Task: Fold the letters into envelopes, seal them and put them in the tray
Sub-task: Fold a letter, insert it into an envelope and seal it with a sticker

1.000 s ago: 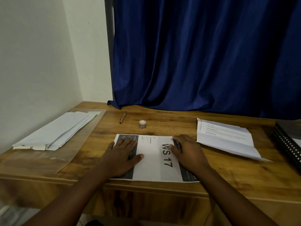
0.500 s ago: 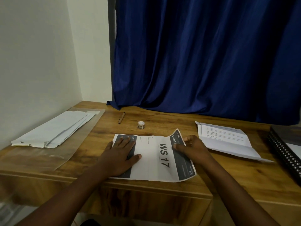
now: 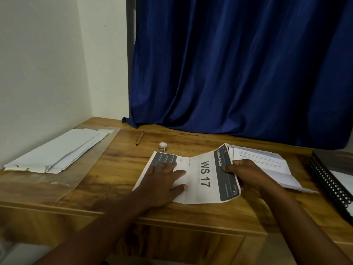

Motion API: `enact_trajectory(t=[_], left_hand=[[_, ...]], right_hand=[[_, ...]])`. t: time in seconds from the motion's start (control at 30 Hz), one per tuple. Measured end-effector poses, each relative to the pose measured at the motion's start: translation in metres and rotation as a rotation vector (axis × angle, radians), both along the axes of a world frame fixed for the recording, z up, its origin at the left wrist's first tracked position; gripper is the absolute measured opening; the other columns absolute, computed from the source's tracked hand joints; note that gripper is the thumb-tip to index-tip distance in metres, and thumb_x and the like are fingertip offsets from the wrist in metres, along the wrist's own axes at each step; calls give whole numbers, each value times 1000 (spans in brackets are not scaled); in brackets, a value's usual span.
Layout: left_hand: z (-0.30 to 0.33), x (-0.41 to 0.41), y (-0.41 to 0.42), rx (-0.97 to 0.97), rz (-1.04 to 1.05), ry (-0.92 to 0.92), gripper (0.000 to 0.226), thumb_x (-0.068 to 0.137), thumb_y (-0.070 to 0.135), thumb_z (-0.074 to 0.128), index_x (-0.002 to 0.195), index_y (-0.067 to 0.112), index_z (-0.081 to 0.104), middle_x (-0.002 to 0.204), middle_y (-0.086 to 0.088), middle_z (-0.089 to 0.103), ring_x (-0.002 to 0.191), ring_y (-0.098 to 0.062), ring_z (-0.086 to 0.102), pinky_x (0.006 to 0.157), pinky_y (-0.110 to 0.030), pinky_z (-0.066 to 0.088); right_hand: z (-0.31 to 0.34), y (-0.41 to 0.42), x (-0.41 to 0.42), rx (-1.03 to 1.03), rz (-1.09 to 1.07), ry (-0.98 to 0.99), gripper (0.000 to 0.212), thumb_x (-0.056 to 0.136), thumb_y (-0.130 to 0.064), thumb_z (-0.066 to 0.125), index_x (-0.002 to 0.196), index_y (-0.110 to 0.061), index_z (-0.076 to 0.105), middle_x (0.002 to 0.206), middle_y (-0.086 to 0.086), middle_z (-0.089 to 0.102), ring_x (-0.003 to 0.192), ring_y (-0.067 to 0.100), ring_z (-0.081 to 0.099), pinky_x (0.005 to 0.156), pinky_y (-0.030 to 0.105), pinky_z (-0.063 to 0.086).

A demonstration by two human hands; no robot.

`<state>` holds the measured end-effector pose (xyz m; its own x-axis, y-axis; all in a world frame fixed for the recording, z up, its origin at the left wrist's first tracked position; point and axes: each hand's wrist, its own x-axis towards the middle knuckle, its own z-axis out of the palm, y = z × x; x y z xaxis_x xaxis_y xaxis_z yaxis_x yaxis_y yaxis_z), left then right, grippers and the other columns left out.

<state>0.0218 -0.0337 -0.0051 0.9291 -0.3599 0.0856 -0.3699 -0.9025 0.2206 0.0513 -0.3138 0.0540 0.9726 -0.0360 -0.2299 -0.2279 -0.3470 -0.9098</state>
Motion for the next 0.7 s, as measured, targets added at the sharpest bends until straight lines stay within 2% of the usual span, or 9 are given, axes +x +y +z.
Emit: enact_trajectory(t=[0.03, 0.13, 0.23, 0.33, 0.37, 0.43, 0.5, 0.57, 0.7], left_hand=[[-1, 1, -4, 15, -2, 17, 62, 100, 66, 35, 157, 45, 24, 171, 2, 10, 157, -23, 0, 125, -55, -1], [-3, 1, -11, 33, 6, 16, 60, 101, 65, 35, 157, 46, 25, 171, 3, 9, 157, -23, 0, 125, -54, -3], [-1, -2, -11, 55, 11, -2, 61, 101, 65, 34, 157, 44, 25, 170, 2, 11, 157, -25, 3, 125, -55, 2], [2, -6, -10, 55, -17, -19, 59, 100, 66, 32, 155, 43, 30, 168, 2, 20, 155, -26, 12, 124, -54, 10], [4, -8, -9, 8, -25, -20, 56, 102, 63, 33, 154, 42, 33, 166, 4, 27, 154, -23, 19, 124, -51, 15], [9, -10, -5, -247, 18, 18, 48, 106, 53, 36, 152, 40, 38, 157, 6, 44, 144, -17, 40, 117, -45, 33], [16, -9, 5, -620, 138, 91, 39, 108, 44, 39, 146, 40, 45, 139, 7, 59, 116, -8, 59, 91, -33, 51], [22, -6, 21, -857, 273, 70, 31, 109, 40, 39, 137, 38, 51, 123, 7, 61, 98, -2, 58, 72, -24, 45], [18, -10, 46, -985, 322, -95, 32, 108, 43, 38, 132, 31, 55, 119, 11, 62, 103, -5, 58, 75, -20, 41]], right_hand=[[4, -3, -1, -4, 7, -5, 24, 95, -16, 69, 114, -2, 70, 93, 14, 80, 88, 29, 78, 89, 48, 61], [17, -4, -8, 83, 69, -9, 29, 98, -26, 65, 119, -6, 67, 99, 14, 79, 93, 31, 77, 75, 42, 64], [25, 3, -17, 249, 155, 32, 43, 99, -49, 56, 122, -13, 64, 109, 18, 77, 98, 35, 75, 71, 42, 66], [28, 16, -20, 353, 214, 28, 53, 101, -56, 45, 128, -14, 60, 117, 15, 75, 103, 34, 75, 71, 39, 64], [28, 21, -21, 382, 233, 7, 52, 102, -54, 43, 130, -14, 59, 119, 15, 75, 106, 34, 74, 77, 41, 63], [26, 32, -20, 409, 277, -39, 49, 104, -49, 43, 131, -13, 60, 121, 14, 74, 111, 31, 72, 91, 46, 59], [21, 44, -21, 352, 310, -75, 42, 104, -43, 45, 128, -13, 63, 121, 12, 74, 112, 29, 72, 98, 48, 56], [11, 55, -22, 271, 342, -103, 36, 105, -37, 48, 125, -14, 67, 119, 8, 75, 112, 27, 72, 103, 48, 54], [-10, 75, -22, 110, 409, -174, 26, 104, -29, 54, 117, -16, 73, 113, 0, 78, 109, 20, 72, 104, 47, 53]])
